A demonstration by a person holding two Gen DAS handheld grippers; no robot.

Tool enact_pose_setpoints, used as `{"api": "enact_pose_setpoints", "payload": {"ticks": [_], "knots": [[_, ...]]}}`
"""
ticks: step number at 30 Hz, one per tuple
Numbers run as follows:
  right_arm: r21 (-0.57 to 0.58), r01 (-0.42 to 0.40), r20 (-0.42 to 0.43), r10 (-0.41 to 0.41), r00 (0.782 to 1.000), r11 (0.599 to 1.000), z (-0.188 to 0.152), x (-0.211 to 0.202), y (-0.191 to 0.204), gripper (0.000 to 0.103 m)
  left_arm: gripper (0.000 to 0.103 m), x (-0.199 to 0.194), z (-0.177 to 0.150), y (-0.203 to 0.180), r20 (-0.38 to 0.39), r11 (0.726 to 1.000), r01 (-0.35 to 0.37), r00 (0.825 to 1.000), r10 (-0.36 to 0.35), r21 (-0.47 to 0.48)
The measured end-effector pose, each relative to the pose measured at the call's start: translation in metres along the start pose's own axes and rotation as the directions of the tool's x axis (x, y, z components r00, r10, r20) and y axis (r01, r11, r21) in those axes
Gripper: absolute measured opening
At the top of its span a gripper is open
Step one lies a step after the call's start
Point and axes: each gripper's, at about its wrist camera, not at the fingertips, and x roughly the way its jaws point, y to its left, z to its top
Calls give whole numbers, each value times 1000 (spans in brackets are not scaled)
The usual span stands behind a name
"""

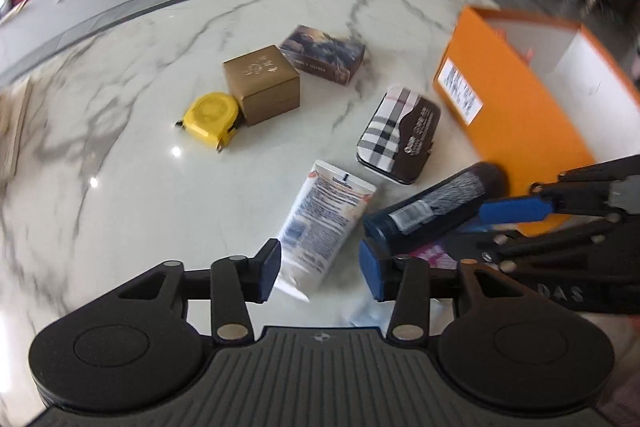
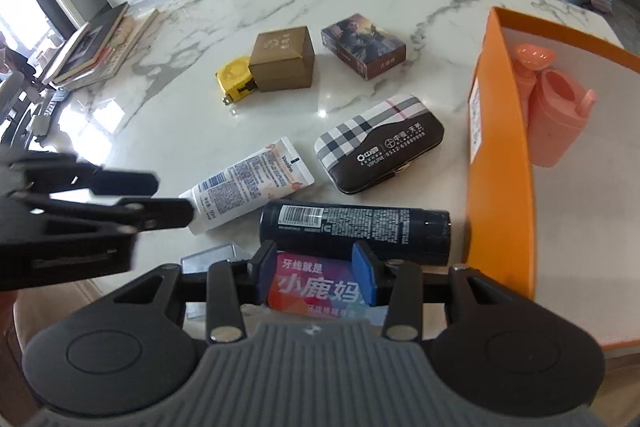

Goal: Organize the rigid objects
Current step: 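Withdraw both grippers from the box back over the table, then grasp the white Vaseline tube with the left gripper and lift it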

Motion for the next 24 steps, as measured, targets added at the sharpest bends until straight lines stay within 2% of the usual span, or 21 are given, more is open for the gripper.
{"api": "enact_pose_setpoints", "payload": {"ticks": [2, 7, 10, 13, 17, 21, 24], "knots": [[4, 6, -37, -6, 999, 1000, 2, 8, 1, 34, 57, 13, 5, 2, -33, 1000, 5, 999, -4, 26], [26, 28, -84, -25, 996, 999, 6, 25, -3, 34, 62, 43, 15, 8, -104, 999, 37, 994, -33, 39], [40, 33, -79, -30, 996, 999, 14, 30, -6, 34, 63, 57, 19, 9, -130, 998, 43, 991, -38, 36], [32, 53, -74, -50, 996, 998, 22, 34, -8, 34, 62, 68, 24, 14, -158, 997, 75, 985, -73, 4], [41, 56, -74, -53, 996, 998, 28, 41, -12, 35, 58, 72, 31, 13, -141, 998, 58, 988, -56, 10], [57, 59, -89, -54, 995, 997, 31, 48, -17, 35, 56, 69, 36, 19, -136, 997, 69, 988, -73, -30], [81, 57, -92, -50, 994, 995, 32, 49, -21, 41, 56, 59, 34, 27, -107, 992, 90, 989, -99, -83]]}}
